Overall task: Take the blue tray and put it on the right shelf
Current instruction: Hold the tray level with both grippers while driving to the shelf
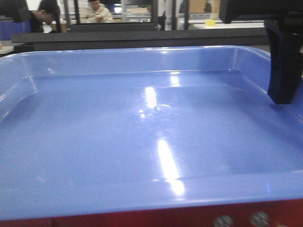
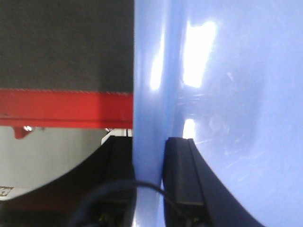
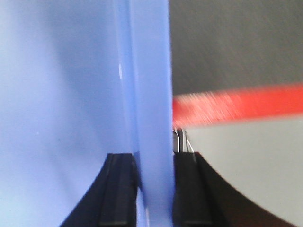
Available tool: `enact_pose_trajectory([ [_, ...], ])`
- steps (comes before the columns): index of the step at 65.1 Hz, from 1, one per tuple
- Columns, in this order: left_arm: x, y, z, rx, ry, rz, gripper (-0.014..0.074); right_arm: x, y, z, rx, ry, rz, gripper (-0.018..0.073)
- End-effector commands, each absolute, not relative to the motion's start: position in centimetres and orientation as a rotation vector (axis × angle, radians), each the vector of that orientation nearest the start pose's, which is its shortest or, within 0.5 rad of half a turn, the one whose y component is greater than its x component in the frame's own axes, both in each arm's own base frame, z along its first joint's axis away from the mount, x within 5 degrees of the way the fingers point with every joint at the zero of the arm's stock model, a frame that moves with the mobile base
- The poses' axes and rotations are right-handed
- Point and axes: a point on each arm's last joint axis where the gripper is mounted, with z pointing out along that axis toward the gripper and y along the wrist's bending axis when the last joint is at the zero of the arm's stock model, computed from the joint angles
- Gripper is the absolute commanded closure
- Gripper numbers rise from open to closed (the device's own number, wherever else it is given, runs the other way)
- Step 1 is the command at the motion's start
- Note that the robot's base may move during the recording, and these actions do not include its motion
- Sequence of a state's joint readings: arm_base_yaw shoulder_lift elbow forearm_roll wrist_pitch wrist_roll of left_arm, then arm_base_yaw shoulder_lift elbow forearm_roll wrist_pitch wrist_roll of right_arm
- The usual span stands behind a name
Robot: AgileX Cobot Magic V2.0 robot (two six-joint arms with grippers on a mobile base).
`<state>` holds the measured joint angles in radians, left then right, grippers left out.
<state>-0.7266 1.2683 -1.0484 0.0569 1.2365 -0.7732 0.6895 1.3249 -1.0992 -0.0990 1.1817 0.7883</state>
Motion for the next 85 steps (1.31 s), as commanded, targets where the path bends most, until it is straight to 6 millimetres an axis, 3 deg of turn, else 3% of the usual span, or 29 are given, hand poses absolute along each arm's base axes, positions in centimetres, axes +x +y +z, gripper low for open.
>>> enact_pose_trajectory([
  [1,16.77,-14.80,31.74,-0.086,2.915,-0.268,0.0615,19.04,15.22,32.35,0.125,2.811,0.290,0.0306],
  [18,16.63,-14.85,31.72,-0.092,2.930,-0.276,0.0615,18.95,15.15,32.30,0.127,2.822,0.277,0.0306],
  [46,15.79,-15.74,31.80,-0.141,3.011,-0.434,0.0615,18.95,15.14,32.30,0.127,2.823,0.276,0.0306],
  [85,15.79,-15.74,31.80,-0.140,3.011,-0.434,0.0615,18.93,15.12,32.29,0.127,2.826,0.273,0.0306],
])
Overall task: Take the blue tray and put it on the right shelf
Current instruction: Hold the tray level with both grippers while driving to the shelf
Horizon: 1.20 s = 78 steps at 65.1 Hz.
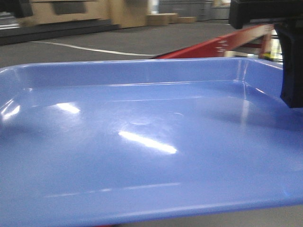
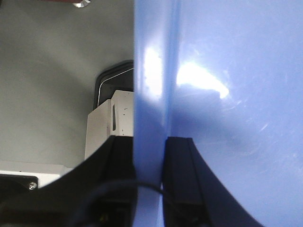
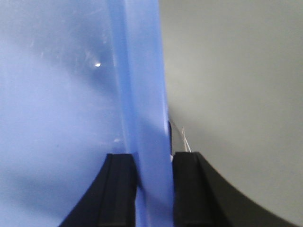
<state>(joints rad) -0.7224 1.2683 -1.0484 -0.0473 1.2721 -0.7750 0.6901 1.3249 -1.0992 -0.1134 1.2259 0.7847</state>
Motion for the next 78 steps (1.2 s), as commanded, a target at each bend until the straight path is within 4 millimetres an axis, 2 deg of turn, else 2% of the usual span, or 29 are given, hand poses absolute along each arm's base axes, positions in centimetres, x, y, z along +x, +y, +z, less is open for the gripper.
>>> enact_pose_trajectory([
  [1,15.8,-15.7,31.8,-0.140,3.011,-0.434,0.0615,18.9,15.1,32.3,0.127,2.826,0.273,0.0306],
  [57,15.8,-15.7,31.8,-0.140,3.014,-0.430,0.0615,18.9,15.1,32.3,0.127,2.826,0.273,0.0306],
  [78,16.5,-14.7,31.7,-0.092,2.951,-0.252,0.0615,18.9,15.1,32.3,0.127,2.826,0.273,0.0306],
])
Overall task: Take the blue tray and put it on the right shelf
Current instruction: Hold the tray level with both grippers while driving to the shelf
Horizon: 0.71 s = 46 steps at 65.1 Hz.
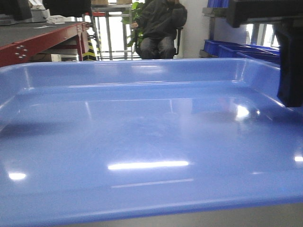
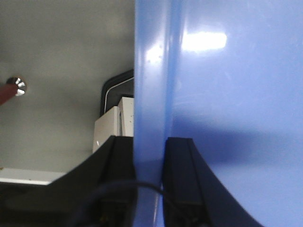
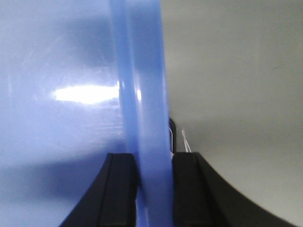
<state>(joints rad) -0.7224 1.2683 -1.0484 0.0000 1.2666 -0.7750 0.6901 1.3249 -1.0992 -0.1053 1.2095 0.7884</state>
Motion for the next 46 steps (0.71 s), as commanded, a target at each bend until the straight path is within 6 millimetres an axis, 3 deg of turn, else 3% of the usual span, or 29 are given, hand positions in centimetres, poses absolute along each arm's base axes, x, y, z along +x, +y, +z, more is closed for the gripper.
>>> enact_pose_trajectory([
  [1,16.50,-14.63,31.65,-0.090,2.948,-0.240,0.0615,18.93,15.12,32.29,0.127,2.826,0.273,0.0306],
  [46,16.10,-14.16,31.53,-0.089,2.996,-0.163,0.0615,18.89,15.09,32.27,0.128,2.830,0.267,0.0306],
])
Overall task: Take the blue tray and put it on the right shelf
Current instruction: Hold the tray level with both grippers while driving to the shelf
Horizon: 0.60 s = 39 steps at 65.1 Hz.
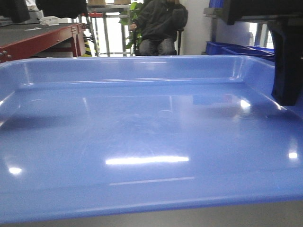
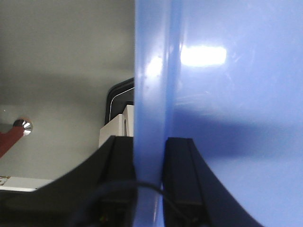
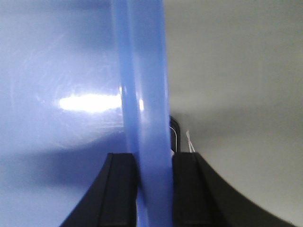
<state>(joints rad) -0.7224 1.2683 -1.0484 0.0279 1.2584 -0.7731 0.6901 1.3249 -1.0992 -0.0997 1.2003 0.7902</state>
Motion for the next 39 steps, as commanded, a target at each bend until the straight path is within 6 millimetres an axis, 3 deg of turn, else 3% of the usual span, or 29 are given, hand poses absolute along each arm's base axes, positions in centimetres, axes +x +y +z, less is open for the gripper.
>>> enact_pose_trajectory([
  [1,16.10,-14.16,31.53,-0.089,2.996,-0.163,0.0615,18.88,15.08,32.27,0.128,2.831,0.266,0.0306],
  [39,16.09,-14.17,31.53,-0.090,2.997,-0.165,0.0615,18.88,15.08,32.27,0.128,2.831,0.266,0.0306],
])
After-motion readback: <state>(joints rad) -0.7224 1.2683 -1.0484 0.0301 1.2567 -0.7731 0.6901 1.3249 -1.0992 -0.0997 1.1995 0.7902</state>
